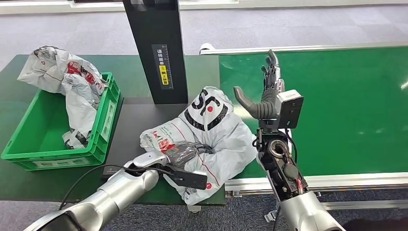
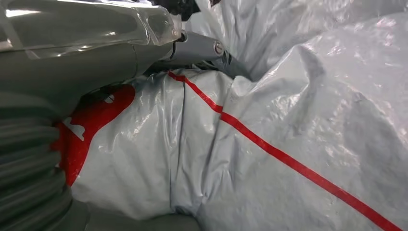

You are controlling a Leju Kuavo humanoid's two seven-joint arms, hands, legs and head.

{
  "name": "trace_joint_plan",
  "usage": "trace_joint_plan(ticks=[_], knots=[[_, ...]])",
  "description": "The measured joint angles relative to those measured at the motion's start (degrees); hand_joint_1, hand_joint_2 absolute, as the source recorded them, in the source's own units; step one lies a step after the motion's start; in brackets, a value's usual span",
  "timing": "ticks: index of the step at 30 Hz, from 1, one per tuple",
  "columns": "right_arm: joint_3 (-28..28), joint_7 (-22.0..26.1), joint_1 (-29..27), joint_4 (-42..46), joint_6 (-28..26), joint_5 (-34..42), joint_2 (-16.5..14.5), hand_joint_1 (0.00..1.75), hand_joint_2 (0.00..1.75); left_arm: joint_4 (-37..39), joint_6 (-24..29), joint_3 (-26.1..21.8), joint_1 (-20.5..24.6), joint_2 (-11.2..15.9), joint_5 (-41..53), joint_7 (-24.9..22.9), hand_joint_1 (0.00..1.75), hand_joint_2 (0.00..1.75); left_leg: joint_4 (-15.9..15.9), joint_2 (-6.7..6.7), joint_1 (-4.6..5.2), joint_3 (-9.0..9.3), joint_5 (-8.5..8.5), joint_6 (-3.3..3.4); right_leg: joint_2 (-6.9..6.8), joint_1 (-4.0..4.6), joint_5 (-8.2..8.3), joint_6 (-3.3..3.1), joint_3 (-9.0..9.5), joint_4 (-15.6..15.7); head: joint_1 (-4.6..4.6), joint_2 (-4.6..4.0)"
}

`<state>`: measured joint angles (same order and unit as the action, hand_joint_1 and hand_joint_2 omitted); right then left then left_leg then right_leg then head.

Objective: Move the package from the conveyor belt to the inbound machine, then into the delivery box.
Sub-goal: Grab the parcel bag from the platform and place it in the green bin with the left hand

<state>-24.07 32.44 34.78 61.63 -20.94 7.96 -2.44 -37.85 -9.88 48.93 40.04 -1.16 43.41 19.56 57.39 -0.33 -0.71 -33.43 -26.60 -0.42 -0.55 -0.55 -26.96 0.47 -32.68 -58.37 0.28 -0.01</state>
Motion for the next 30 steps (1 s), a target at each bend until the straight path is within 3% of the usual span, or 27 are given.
trace_joint_plan(ticks=[9,14,17,22,26,27,30], knots=[[0.2,0.15,-0.09,1.29,0.47,-0.4,0.05,0.0,1.75,1.96,2.88,0.06,1.32,-0.94,0.86,-0.26,1.75,1.75,0.0,0.04,0.0,0.57,0.28,0.01,0.03,0.0,0.28,-0.05,0.46,-0.02,0.0,-0.01],[0.7,-1.38,-0.95,2.06,2.51,0.19,0.61,0.0,1.75,0.37,11.98,-1.65,-0.22,-0.63,-0.22,2.71,1.75,1.75,0.01,0.08,-0.01,0.26,0.36,0.0,0.04,0.01,0.34,-0.07,0.1,-0.04,-0.01,-0.01],[1.76,-5.19,-2.44,1.75,6.51,4.42,1.15,0.0,1.75,-2.55,18.31,-4.5,-2.46,0.16,-1.55,3.47,1.75,1.75,0.02,0.11,-0.01,-0.14,0.36,0.0,0.05,0.02,0.34,-0.06,-0.28,-0.06,-0.01,0.0],[4.04,-16.95,-2.9,-3.75,14.82,17.83,1.24,0.0,1.75,-9.56,28.01,-11.14,-6.93,1.25,-5.81,5.93,1.75,1.75,0.05,0.09,-0.01,-0.65,0.37,0.01,0.06,0.02,0.34,-0.05,-0.78,-0.07,-0.01,-0.01],[4.58,-18.46,-2.36,-7.31,15.66,19.15,1.16,0.0,0.0,-13.44,30.19,-14.61,-9.07,1.84,-7.25,6.91,1.75,1.75,0.06,0.11,-0.01,-0.99,0.36,0.0,0.07,0.02,0.34,-0.05,-1.13,-0.07,-0.02,-0.01],[4.62,-18.81,-2.06,-8.19,15.95,19.38,1.11,0.0,0.0,-14.36,31.45,-15.32,-9.61,1.89,-7.98,7.53,1.75,1.75,0.06,0.13,-0.01,-1.04,0.36,0.0,0.07,0.02,0.34,-0.05,-1.18,-0.08,-0.02,-0.01],[4.63,-21.15,-1.06,-10.76,18.81,22.45,0.81,0.0,1.31,-17.51,37.48,-18.24,-11.26,1.67,-12.51,10.93,1.75,1.75,0.05,0.17,-0.01,-1.13,0.36,0.0,0.1,0.02,0.34,-0.05,-1.29,-0.07,-0.01,-0.01]])
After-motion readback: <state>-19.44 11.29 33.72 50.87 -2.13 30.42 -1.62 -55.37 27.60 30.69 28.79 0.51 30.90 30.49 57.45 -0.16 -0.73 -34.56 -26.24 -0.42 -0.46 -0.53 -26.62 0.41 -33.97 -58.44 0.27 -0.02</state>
